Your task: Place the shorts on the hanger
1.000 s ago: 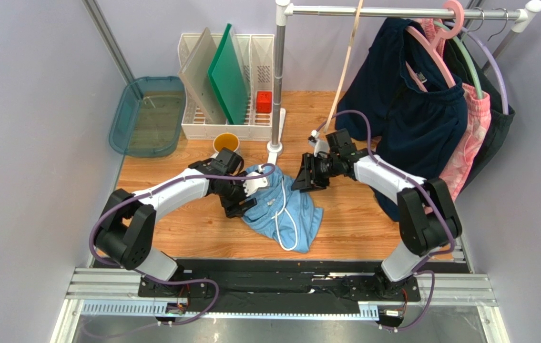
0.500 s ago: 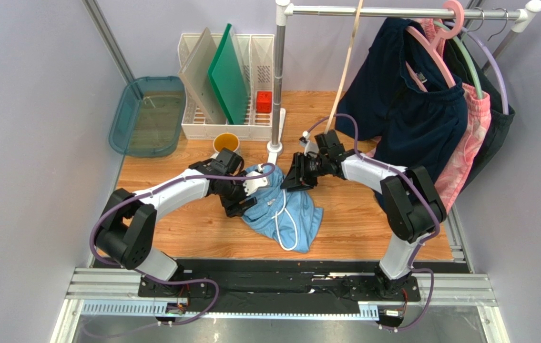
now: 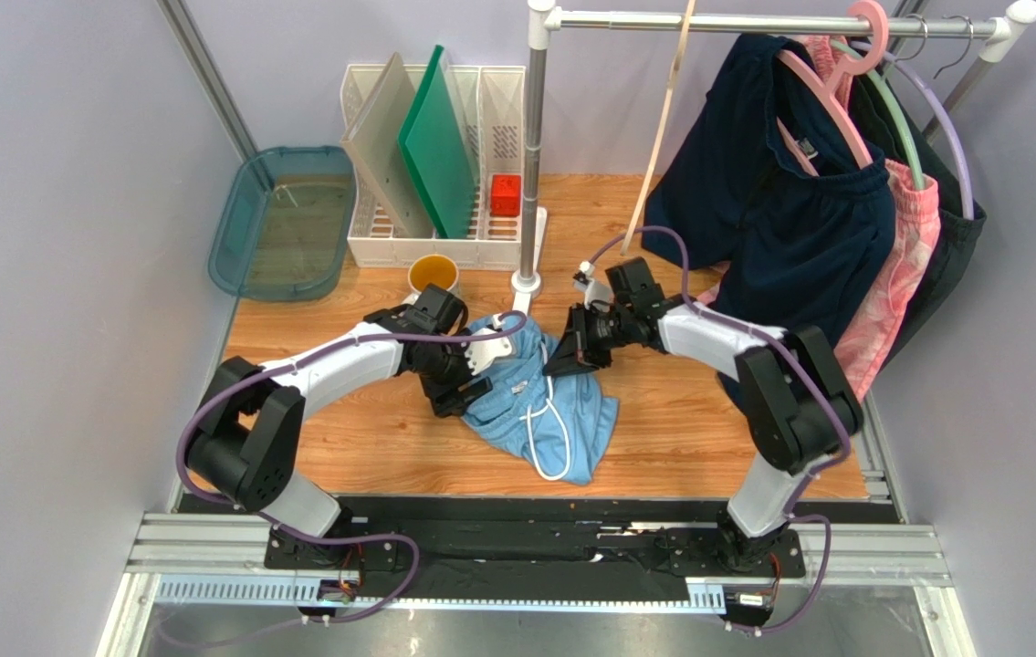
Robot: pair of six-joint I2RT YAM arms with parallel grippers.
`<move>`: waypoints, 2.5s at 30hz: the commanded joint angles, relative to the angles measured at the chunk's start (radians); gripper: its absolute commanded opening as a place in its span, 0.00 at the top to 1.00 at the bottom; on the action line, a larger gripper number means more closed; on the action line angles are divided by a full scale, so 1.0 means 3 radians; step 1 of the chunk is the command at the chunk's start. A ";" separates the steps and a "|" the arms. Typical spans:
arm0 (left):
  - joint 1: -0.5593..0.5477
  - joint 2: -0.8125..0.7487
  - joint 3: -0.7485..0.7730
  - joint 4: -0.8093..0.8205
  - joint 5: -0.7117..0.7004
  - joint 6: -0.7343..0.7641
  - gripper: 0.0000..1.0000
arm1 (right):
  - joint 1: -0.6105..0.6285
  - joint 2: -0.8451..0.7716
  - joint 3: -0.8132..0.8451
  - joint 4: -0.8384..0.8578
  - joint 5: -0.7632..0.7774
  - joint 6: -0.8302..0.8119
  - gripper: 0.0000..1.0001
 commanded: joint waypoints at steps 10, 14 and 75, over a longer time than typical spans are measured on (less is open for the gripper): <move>0.0213 -0.0132 0.0143 -0.0123 0.0381 -0.0105 0.27 | 0.0352 -0.1957 -0.1051 -0.0397 -0.0399 -0.0546 0.97; 0.0213 -0.0173 0.0123 -0.0184 0.0463 -0.0033 0.26 | 0.0690 -0.2181 -0.1066 -0.0760 -0.0225 -0.0755 0.62; 0.0418 -0.0039 0.1237 -0.1135 0.0561 -0.0283 1.00 | -0.0624 -0.1900 -0.0673 -0.0488 -0.0225 -0.0510 1.00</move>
